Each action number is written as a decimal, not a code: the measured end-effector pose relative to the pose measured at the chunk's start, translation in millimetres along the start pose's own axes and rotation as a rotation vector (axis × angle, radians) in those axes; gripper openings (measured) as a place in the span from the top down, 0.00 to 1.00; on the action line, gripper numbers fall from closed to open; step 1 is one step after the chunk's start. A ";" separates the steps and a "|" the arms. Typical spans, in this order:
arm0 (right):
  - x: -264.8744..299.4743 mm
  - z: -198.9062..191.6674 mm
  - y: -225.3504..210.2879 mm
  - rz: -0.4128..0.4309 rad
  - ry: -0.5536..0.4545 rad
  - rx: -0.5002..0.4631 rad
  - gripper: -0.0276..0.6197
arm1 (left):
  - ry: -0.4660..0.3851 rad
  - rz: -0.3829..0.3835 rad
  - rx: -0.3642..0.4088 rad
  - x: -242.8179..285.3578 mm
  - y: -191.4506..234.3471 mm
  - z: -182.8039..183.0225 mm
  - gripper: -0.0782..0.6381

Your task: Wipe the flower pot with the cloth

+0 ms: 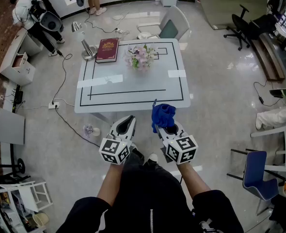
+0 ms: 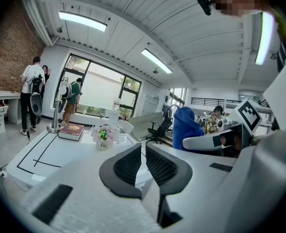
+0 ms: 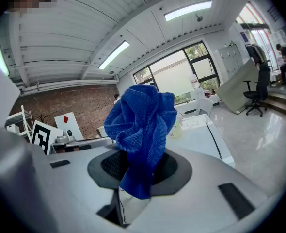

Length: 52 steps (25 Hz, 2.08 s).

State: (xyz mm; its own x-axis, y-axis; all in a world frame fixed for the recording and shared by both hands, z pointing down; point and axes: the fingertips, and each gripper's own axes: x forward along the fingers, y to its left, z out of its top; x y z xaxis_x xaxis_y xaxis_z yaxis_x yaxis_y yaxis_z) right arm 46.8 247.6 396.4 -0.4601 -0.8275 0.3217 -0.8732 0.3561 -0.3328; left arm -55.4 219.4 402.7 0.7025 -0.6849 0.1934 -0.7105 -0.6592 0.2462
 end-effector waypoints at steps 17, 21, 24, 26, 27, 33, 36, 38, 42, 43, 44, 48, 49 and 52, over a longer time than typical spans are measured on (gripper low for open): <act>77.1 6.1 -41.1 0.009 0.057 0.039 0.79 | -0.013 -0.020 -0.034 73.7 54.8 5.0 0.85; 126.9 14.2 -71.1 -0.025 0.089 0.049 0.79 | -0.008 -0.039 -0.033 114.8 88.5 8.4 0.85; 163.3 19.8 -97.6 -0.069 0.124 0.061 0.79 | 0.019 -0.038 -0.009 146.5 122.5 11.8 0.85; 183.6 24.3 -118.3 -0.108 0.151 0.072 0.79 | 0.031 -0.047 -0.004 166.1 141.9 16.6 0.85; 194.2 27.9 -127.6 -0.122 0.160 0.076 0.79 | 0.029 -0.059 -0.006 175.3 149.9 20.5 0.85; 246.1 52.4 -178.1 -0.177 0.175 0.059 0.79 | 0.047 -0.108 0.014 222.1 183.1 30.1 0.85; 262.1 55.9 -215.4 -0.222 0.181 0.074 0.79 | 0.047 -0.100 -0.015 235.3 195.2 26.4 0.85; 274.4 59.2 -249.5 -0.265 0.184 0.096 0.79 | 0.059 -0.086 -0.021 244.1 204.0 24.5 0.85; 313.4 57.9 -312.1 -0.291 0.242 0.124 0.79 | 0.088 -0.052 -0.024 259.1 217.8 21.5 0.85; 326.3 54.4 -321.2 -0.271 0.276 0.114 0.79 | 0.092 -0.044 -0.028 262.3 220.1 20.0 0.85; 339.9 51.0 -327.2 -0.243 0.313 0.099 0.79 | 0.098 -0.034 -0.031 265.7 222.6 18.0 0.85; 388.5 41.0 -331.8 -0.121 0.423 0.052 0.79 | 0.131 0.007 -0.020 277.3 232.3 8.7 0.85; 396.5 38.3 -331.7 -0.098 0.441 0.048 0.79 | 0.136 0.016 -0.020 279.7 234.5 6.8 0.85; 407.2 24.7 -328.3 -0.037 0.491 0.065 0.79 | 0.147 0.041 -0.034 284.3 240.2 1.8 0.85</act>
State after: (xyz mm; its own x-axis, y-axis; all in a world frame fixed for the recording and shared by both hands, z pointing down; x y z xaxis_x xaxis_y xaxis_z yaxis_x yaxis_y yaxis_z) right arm 150.0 -217.0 614.8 -0.4641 -0.5311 0.7089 -0.8857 0.2896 -0.3629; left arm -26.4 -134.3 515.2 0.6734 -0.6564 0.3401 -0.7385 -0.6191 0.2673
